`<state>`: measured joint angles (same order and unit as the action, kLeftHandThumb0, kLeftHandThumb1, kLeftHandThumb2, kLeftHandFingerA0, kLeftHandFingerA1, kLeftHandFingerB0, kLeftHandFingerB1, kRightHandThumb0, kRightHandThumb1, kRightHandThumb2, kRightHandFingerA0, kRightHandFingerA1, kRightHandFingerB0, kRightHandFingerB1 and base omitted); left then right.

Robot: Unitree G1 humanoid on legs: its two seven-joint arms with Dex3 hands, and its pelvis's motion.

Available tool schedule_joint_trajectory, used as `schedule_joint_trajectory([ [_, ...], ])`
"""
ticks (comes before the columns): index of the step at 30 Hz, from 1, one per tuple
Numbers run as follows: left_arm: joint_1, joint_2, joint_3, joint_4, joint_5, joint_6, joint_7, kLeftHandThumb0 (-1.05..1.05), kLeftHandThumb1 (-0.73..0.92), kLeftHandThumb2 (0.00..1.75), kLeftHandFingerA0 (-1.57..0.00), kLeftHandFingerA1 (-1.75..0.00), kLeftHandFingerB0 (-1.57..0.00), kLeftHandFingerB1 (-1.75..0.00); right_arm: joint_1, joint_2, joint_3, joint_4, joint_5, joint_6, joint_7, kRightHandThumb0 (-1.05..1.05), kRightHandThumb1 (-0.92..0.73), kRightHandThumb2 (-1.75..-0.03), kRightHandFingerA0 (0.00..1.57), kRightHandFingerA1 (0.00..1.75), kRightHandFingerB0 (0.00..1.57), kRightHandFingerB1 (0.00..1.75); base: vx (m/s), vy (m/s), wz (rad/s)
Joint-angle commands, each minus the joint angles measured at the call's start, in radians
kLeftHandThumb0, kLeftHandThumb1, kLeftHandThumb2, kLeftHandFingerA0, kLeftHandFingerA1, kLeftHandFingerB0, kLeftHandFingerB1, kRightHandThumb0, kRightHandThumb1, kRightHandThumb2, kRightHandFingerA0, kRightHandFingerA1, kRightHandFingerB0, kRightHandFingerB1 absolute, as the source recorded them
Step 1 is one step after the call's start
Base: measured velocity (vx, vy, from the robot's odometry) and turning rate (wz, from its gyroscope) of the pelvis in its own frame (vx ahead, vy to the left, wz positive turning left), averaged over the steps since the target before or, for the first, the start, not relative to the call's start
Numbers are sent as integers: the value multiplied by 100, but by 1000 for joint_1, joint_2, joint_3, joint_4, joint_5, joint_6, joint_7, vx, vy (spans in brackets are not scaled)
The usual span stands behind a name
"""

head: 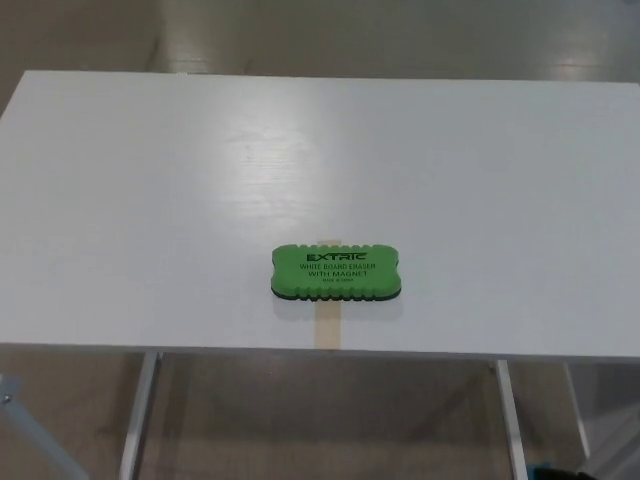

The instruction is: Use the left hand to press on the green eraser and wipe the desk from center to the left and then back to center.

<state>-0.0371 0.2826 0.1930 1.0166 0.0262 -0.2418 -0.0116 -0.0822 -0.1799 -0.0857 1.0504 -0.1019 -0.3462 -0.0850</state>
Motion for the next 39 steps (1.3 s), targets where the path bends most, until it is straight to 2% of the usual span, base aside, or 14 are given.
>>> schedule_joint_trajectory([
  [1, -18, 16, 37, 62, -23, -181, 28, -23, 66, 60, -45, -36, -38, -33, -24, 17, -35, 76, 13, -237, -95, -28, -60, -57, 62, 45, 48, 40, 0, 0, 0],
  [10, 24, 17, 28, 102, -2, -245, 47, -24, 66, 60, -44, -35, -38, -33, -1, 16, -24, 126, -7, -278, -120, -29, -59, -58, 63, 45, 48, 40, 0, 0, 0],
  [11, 34, 19, 24, 103, 1, -257, 43, -31, 61, 69, -38, -40, -37, -39, 4, 16, -21, 131, -10, -283, -124, -28, -59, -58, 63, 45, 48, 40, 0, 0, 0],
  [14, 63, 25, 17, 100, 3, -288, 24, -32, 61, 69, -38, -40, -36, -39, 18, 15, -14, 148, -18, -300, -138, -29, -59, -57, 64, 45, 49, 40, 0, 0, 0],
  [15, 77, 43, 17, 77, -13, -301, -41, -24, 66, 60, -41, -36, -34, -32, 16, 14, -13, 156, -15, -304, -133, -31, -59, -57, 64, 45, 50, 40, 0, 0, 0],
  [17, 100, 56, 21, 48, -34, -311, -98, -24, 67, 60, -39, -35, -33, -32, 20, 14, -12, 162, -11, -309, -124, -31, -59, -57, 64, 45, 50, 40, 0, 0, 0],
  [21, 178, 74, 25, -109, -92, -306, -218, -26, 68, 62, -36, -36, -31, -31, 25, 13, -10, 171, -8, -305, -118, -31, -59, -57, 64, 45, 50, 40, 0, 0, 0],
  [25, 324, 69, 17, -420, -189, -251, -319, -26, 69, 60, -38, -36, -34, -31, 26, 17, -12, 174, -2, -300, -114, -31, -59, -57, 64, 45, 51, 41, 0, 0, 0],
  [32, 503, 92, -20, -824, -250, -200, -369, -23, 69, 59, -38, -36, -36, -32, 20, 14, -3, 178, -11, -286, -121, -32, -59, -57, 64, 45, 52, 41, 0, 0, 0],
  [33, 547, 110, -27, -932, -260, -199, -376, -21, 69, 59, -38, -36, -37, -32, 21, 15, -2, 178, -12, -286, -125, -32, -59, -57, 65, 45, 52, 41, 0, 0, 0],
  [39, 652, 202, -26, -1201, -401, -186, -490, -20, 68, 60, -43, -42, -43, -37, 21, 16, -5, 175, -7, -294, -127, -31, -59, -57, 67, 46, 52, 41, 0, 0, 0],
])
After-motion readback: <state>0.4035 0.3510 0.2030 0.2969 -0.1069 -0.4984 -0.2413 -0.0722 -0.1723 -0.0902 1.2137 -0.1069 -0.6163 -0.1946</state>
